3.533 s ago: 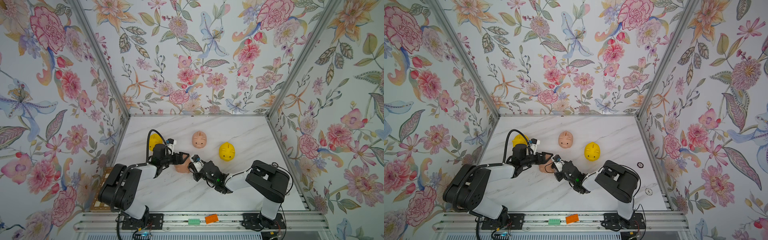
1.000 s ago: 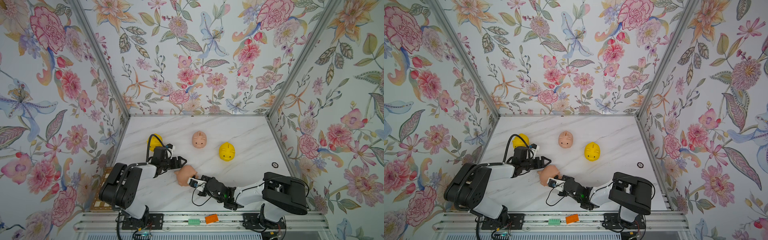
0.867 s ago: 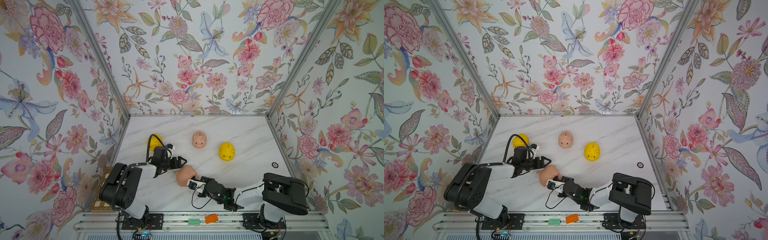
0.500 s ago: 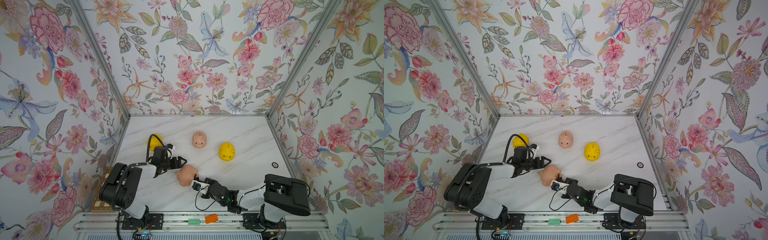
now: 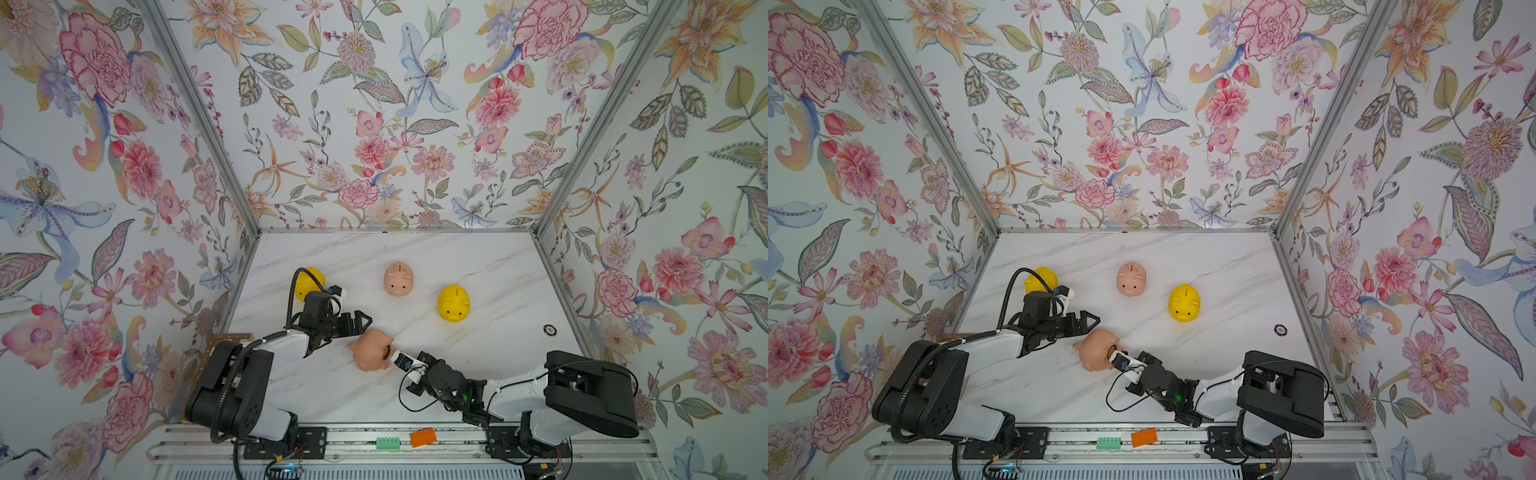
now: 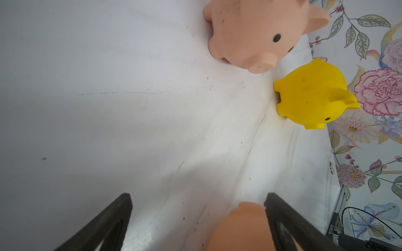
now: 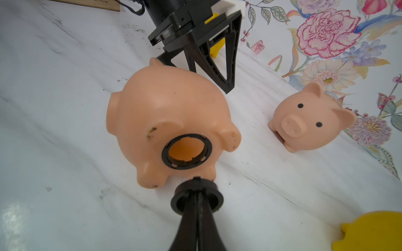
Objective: Open piggy banks
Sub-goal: Open the lid on the piggy bank, then place the lid at the center of the board.
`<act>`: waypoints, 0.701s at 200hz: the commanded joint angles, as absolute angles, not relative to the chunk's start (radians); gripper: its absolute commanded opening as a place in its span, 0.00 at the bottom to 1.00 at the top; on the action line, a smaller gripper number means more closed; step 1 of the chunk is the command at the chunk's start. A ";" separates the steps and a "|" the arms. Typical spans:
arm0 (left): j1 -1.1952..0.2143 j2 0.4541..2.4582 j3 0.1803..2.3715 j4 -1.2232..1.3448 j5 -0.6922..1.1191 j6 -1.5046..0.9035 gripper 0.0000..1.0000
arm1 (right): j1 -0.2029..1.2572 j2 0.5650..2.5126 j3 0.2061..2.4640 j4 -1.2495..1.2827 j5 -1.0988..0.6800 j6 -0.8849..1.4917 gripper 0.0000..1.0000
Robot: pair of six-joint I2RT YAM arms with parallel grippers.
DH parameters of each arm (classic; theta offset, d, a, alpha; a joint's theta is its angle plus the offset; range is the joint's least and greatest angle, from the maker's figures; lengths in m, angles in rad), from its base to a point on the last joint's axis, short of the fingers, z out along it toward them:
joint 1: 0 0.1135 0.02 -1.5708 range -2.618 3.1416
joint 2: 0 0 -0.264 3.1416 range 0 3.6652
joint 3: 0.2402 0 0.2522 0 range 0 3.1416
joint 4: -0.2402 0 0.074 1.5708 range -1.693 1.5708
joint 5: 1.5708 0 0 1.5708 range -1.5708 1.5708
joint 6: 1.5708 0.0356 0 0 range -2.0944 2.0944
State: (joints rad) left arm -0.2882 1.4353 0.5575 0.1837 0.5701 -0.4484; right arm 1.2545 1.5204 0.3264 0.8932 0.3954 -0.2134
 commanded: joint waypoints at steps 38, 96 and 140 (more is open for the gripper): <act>-0.292 1.293 0.647 -0.077 0.509 -0.425 0.99 | 1.252 1.549 0.372 0.837 0.363 -0.106 0.00; -0.297 1.194 0.677 -0.219 0.393 -0.438 0.99 | 1.187 1.427 0.443 0.637 0.313 0.007 0.00; -0.298 1.071 0.699 -0.336 0.152 -0.449 0.99 | 1.038 1.334 0.627 0.305 0.159 0.073 0.00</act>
